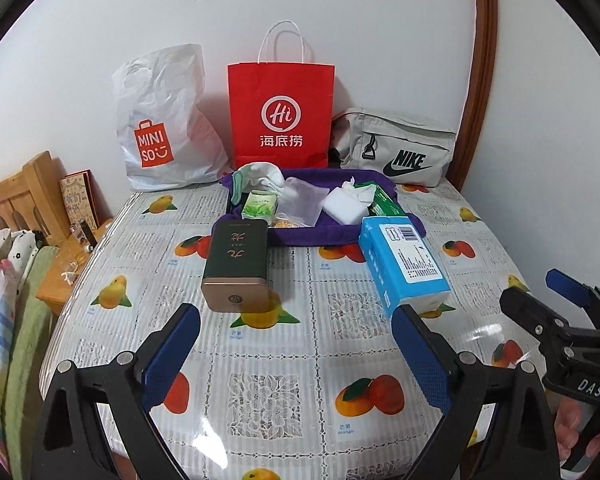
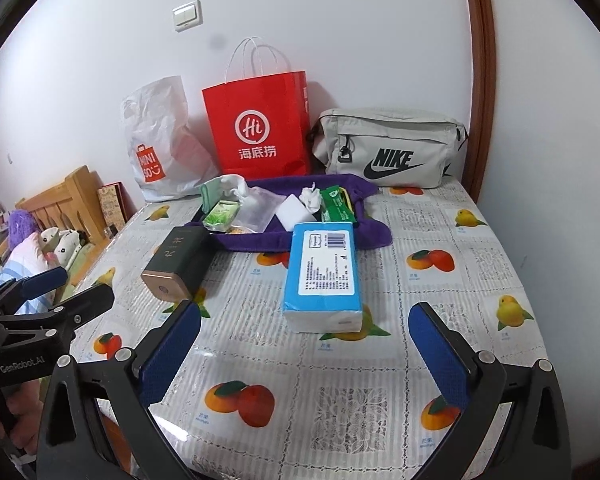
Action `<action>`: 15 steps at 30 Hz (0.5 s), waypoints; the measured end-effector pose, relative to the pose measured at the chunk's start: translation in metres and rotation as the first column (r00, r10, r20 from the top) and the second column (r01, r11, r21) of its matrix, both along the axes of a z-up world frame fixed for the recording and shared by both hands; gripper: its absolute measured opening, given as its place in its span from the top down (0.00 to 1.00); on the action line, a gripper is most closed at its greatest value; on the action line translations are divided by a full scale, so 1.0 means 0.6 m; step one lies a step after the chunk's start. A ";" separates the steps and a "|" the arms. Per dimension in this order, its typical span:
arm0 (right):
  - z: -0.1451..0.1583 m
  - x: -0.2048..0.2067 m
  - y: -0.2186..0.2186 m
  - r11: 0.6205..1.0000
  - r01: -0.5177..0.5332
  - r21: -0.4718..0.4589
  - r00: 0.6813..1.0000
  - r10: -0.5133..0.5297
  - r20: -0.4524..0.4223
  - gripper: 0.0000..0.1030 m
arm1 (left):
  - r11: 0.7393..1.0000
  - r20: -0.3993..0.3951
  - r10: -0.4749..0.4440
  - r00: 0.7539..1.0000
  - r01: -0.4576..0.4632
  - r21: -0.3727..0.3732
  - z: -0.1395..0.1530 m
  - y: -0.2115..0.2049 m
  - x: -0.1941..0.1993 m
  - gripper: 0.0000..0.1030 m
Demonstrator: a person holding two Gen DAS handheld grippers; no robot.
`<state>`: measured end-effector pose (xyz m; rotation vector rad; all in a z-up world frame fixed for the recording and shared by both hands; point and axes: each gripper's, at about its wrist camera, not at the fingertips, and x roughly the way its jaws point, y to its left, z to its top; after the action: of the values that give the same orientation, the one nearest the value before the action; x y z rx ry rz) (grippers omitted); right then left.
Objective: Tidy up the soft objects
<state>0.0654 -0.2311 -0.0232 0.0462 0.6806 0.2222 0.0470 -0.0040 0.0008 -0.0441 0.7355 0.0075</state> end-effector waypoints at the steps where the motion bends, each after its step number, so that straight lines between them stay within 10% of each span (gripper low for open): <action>1: 0.000 -0.001 0.000 1.000 -0.003 -0.002 1.000 0.003 0.000 0.01 | 1.000 0.000 0.001 1.000 -0.001 -0.003 0.000 0.000 0.000 0.06; 15: 0.007 -0.016 0.005 1.000 -0.009 -0.004 1.000 0.009 0.017 0.01 | 1.000 0.001 -0.001 1.000 0.001 -0.005 0.002 0.000 -0.003 0.06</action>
<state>0.0560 -0.2281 -0.0189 0.0375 0.6646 0.2298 0.0451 -0.0041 0.0021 -0.0482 0.7347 0.0051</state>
